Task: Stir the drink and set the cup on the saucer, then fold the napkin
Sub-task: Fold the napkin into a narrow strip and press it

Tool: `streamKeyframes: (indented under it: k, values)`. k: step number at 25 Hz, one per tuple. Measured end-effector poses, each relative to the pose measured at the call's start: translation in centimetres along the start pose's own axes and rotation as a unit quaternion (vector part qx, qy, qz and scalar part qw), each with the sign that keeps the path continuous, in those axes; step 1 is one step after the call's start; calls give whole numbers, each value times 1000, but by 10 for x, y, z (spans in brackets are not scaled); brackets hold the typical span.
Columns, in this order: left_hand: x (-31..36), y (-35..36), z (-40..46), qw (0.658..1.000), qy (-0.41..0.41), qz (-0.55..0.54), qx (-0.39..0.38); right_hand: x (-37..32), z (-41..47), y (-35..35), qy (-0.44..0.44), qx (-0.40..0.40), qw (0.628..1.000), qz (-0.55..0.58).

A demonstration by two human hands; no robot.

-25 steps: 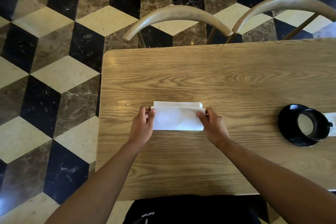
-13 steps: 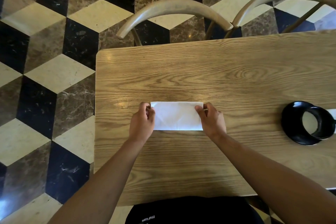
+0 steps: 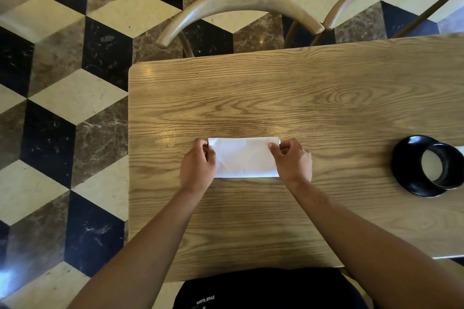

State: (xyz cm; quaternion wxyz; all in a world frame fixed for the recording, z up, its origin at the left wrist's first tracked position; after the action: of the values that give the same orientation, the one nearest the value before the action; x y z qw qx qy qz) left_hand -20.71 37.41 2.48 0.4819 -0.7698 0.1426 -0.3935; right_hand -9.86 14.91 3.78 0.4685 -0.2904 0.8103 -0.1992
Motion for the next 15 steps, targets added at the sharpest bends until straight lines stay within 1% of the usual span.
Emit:
streamKeyframes:
  k: [4, 8, 10, 11, 13, 14, 15]
  values:
    - [-2, 3, 0, 1000, -1, 11, 4, 4, 0, 0, -6, 18, 1000, 0]
    - [0, 6, -1, 1000, -20, 19, 14, 6, 1, -3, -9, 20, 1000, 13]
    - [4, 4, -8, 999, -20, 13, 33, 5, 0, -5, -20, 33, 999, 24]
    - [6, 3, -12, 998, -2, 15, 57, 4, -2, -5, -44, 47, 998, 24]
    - [4, 1, -20, 990, 41, 56, 122, -3, -10, -2, -149, 81, 985, -31]
    - [2, 0, -22, 985, 63, 79, 143, -9, -17, 3, -207, 79, 972, -75]
    - [2, -1, -24, 980, 93, 99, 146, -15, -25, 11, -266, 61, 955, -113]
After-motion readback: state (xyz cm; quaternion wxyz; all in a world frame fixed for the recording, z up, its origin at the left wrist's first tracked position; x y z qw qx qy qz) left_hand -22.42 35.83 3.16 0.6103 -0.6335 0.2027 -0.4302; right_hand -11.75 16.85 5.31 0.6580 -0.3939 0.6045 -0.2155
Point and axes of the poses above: each hand's wrist, its own z-axis towards the middle knuckle, its own y-axis out of the palm, x = y × z, the point moved 3 cm from there along z, towards the middle knuckle, and after that the axes turned 8 degrees about z, right-handed, at the moved point
